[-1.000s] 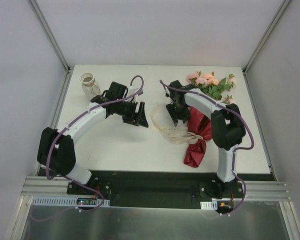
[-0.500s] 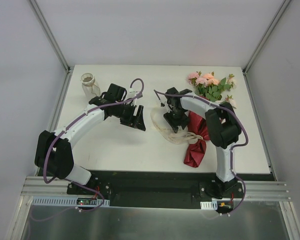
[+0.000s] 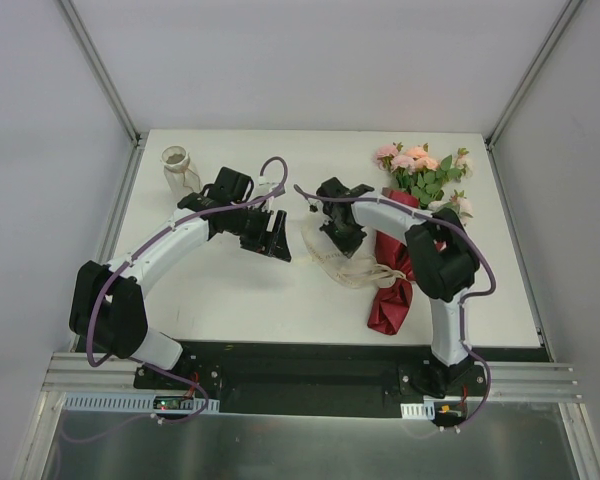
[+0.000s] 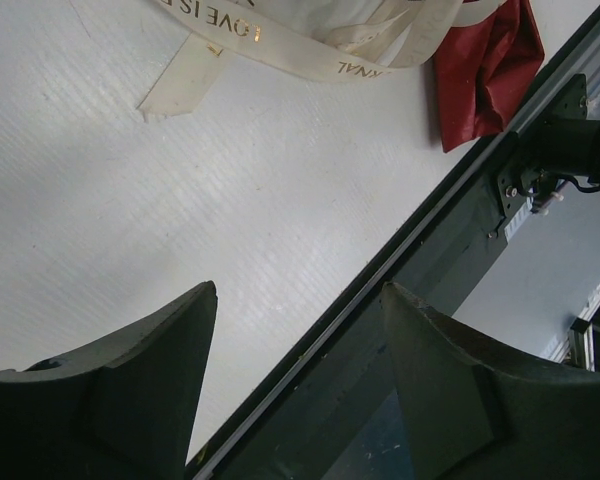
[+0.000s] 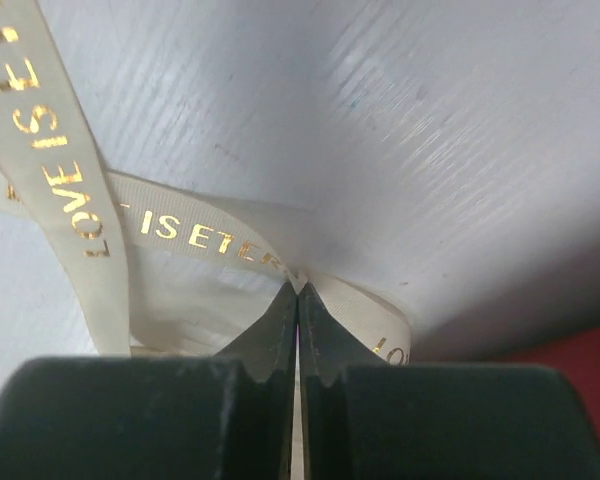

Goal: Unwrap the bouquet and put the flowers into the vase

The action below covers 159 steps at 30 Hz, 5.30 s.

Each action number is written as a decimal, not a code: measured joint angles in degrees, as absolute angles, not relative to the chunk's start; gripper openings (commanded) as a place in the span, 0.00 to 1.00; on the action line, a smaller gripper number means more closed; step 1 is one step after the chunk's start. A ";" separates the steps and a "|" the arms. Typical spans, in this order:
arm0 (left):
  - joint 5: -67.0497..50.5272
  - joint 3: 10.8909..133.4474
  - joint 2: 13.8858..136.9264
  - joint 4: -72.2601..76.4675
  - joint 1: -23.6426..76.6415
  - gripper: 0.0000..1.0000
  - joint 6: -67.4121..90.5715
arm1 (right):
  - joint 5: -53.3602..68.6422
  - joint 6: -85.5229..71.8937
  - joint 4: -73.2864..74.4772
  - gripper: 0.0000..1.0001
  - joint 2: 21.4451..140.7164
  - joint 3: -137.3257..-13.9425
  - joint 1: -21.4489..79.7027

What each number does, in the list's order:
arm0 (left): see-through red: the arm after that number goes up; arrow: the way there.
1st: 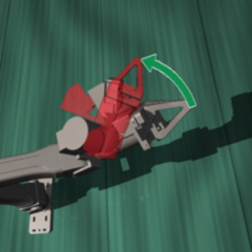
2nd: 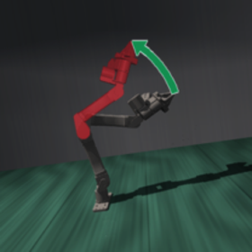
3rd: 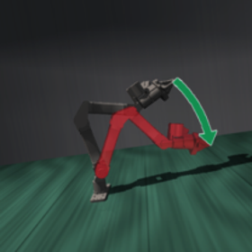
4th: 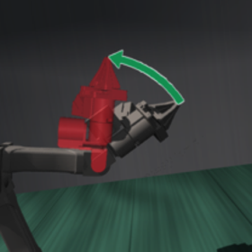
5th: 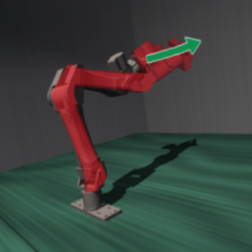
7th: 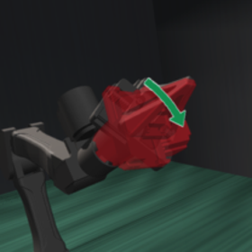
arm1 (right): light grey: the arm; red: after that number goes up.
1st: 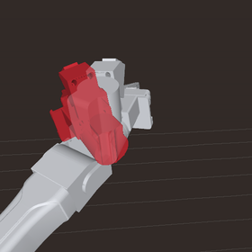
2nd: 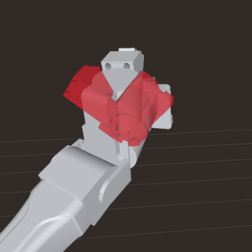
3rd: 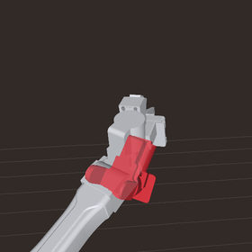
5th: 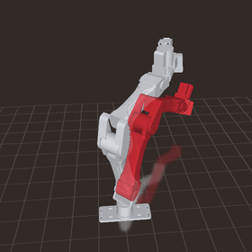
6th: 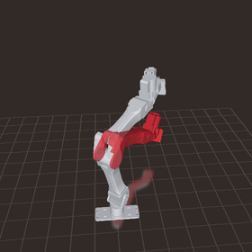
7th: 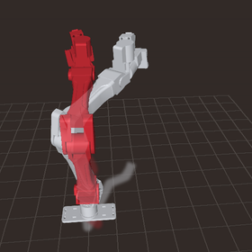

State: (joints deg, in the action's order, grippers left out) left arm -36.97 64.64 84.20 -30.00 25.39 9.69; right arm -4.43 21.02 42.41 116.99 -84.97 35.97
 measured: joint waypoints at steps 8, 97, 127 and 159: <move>-36.97 64.64 84.20 -30.00 25.39 0.65 12.38 | -6.70 18.35 36.73 0.00 110.54 -81.56 36.05; -16.10 60.25 68.51 -25.98 23.90 0.63 22.94 | 18.52 -15.84 13.26 0.00 84.07 -117.25 45.54; -31.83 72.75 90.43 -24.97 28.01 0.58 22.37 | 15.94 -4.29 48.93 0.04 96.75 -80.64 27.97; -39.86 83.94 115.28 -21.76 39.68 0.15 30.20 | 15.99 -2.68 26.33 0.09 90.61 -57.60 27.83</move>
State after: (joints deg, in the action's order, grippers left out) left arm -39.86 83.94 115.28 -21.76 39.68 30.20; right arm 15.99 -2.68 26.33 90.61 -57.60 27.83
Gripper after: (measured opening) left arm 0.172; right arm 0.083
